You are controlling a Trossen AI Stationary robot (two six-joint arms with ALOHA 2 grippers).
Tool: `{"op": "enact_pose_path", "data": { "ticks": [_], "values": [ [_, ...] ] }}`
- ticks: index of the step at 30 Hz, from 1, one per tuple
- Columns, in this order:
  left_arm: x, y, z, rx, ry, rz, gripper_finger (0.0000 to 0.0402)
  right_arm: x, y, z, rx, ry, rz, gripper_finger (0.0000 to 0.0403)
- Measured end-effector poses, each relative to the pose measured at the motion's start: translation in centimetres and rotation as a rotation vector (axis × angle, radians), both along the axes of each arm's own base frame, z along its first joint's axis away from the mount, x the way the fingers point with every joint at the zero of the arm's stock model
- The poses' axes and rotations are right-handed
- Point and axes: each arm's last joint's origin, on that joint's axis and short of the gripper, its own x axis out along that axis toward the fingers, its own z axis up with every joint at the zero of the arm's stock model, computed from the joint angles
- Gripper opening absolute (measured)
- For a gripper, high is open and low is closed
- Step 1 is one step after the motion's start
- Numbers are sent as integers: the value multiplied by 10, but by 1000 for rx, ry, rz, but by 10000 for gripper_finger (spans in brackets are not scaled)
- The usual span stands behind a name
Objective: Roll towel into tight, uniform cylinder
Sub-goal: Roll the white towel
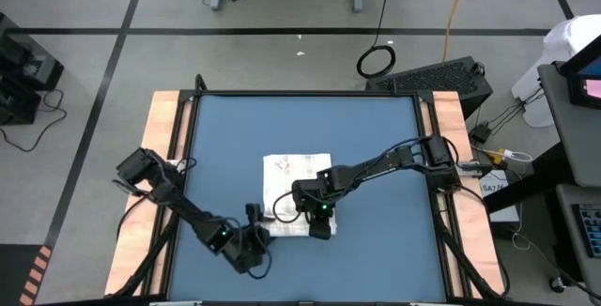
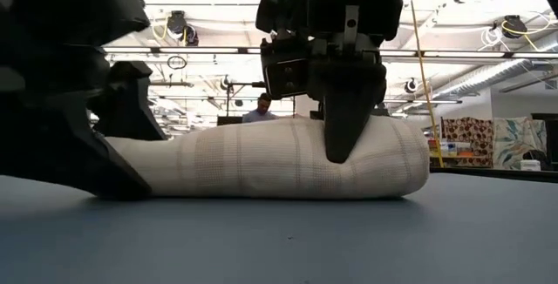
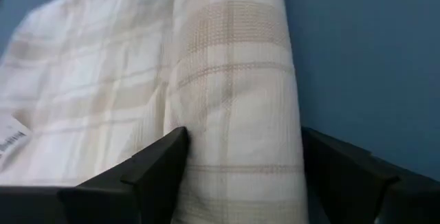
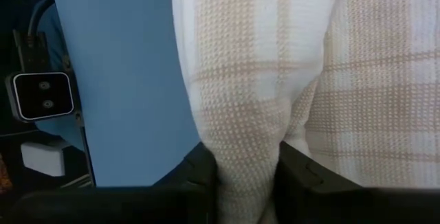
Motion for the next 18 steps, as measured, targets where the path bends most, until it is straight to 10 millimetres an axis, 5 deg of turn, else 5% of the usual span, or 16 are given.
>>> {"op": "enact_pose_path", "data": {
  "ticks": [4, 11, 18],
  "values": [
    [1, 2, -1, -57, 14, 40, 258, 0, 0, 0, 0, 6, -14, 93],
    [-1, 5, -3, -77, 46, 79, 138, -4, 1, 15, -37, -9, -43, 165],
    [3, 13, -2, -126, 112, 53, 75, -26, 18, 55, -345, -119, 5, 221]
  ]
}}
